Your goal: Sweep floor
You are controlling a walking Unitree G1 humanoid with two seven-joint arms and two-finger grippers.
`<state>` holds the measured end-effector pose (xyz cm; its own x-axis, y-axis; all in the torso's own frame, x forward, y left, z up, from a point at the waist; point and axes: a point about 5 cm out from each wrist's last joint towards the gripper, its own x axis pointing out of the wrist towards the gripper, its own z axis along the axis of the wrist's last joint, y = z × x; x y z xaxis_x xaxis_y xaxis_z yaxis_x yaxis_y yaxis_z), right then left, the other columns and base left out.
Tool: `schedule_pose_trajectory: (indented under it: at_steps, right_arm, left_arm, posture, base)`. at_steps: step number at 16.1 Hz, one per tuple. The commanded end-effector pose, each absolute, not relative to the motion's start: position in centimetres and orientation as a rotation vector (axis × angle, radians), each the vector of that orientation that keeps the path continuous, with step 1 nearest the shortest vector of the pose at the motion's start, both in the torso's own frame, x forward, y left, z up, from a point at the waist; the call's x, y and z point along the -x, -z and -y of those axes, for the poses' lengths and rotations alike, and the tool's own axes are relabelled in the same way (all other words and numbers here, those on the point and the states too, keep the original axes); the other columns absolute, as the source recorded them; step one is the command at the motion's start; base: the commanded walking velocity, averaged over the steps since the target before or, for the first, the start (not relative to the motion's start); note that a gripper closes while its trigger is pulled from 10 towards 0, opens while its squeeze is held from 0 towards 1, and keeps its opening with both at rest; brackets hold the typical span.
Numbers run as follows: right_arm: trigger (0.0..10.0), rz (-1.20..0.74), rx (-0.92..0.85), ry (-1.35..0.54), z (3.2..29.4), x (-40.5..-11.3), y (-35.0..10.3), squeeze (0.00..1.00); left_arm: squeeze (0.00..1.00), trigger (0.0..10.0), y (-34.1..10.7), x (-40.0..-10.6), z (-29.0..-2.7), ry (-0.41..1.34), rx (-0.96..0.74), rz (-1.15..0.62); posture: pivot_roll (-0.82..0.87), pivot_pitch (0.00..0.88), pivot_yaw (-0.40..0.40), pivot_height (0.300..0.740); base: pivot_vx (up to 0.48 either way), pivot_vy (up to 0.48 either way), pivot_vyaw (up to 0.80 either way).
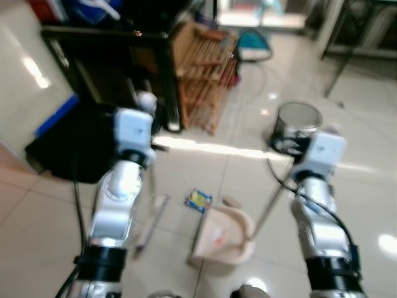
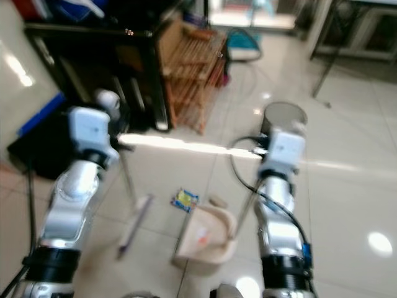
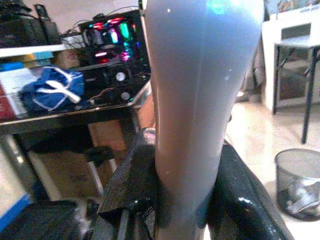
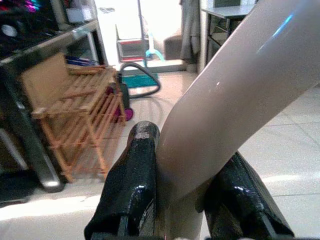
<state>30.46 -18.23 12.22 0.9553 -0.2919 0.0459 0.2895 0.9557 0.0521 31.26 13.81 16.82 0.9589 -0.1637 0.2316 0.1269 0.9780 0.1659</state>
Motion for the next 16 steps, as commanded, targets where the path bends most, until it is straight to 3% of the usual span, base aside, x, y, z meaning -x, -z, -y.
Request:
schedule_pose_trajectory:
  at_steps: [1, 9, 13, 16]
  right_arm:
    - [10.0, 0.115, -0.060, 0.281, 17.50, -30.77, -13.46, 0.00]
    - [10.0, 0.134, -0.058, 0.310, 18.04, -30.93, -13.75, 0.00]
    - [10.0, 0.134, -0.024, 0.293, 18.10, -31.09, -13.75, 0.00]
    - [10.0, 0.137, 0.005, 0.292, 18.43, -31.29, -13.71, 0.00]
  left_arm:
    - [0.00, 10.0, -17.73, -31.44, -14.60, 0.125, -0.169, 0.288]
    - [0.00, 10.0, -18.29, -32.20, -13.98, 0.153, -0.158, 0.310]
    - [0.00, 10.0, -17.94, -32.28, -13.83, 0.157, -0.151, 0.298]
    - [0.00, 10.0, -17.49, -32.17, -13.73, 0.155, -0.127, 0.290]
  posture:
    - [0.03, 0.088, 0.049, 0.740]
    - [0.02, 0.085, 0.055, 0.740]
    - [0.02, 0.096, 0.057, 0.740]
    - [0.02, 0.113, 0.061, 0.740]
  base:
    - [0.480, 0.000, -0.80]
    - [0.480, 0.000, -0.70]
    - [0.480, 0.000, 0.00]
    - [0.000, 0.000, 0.00]
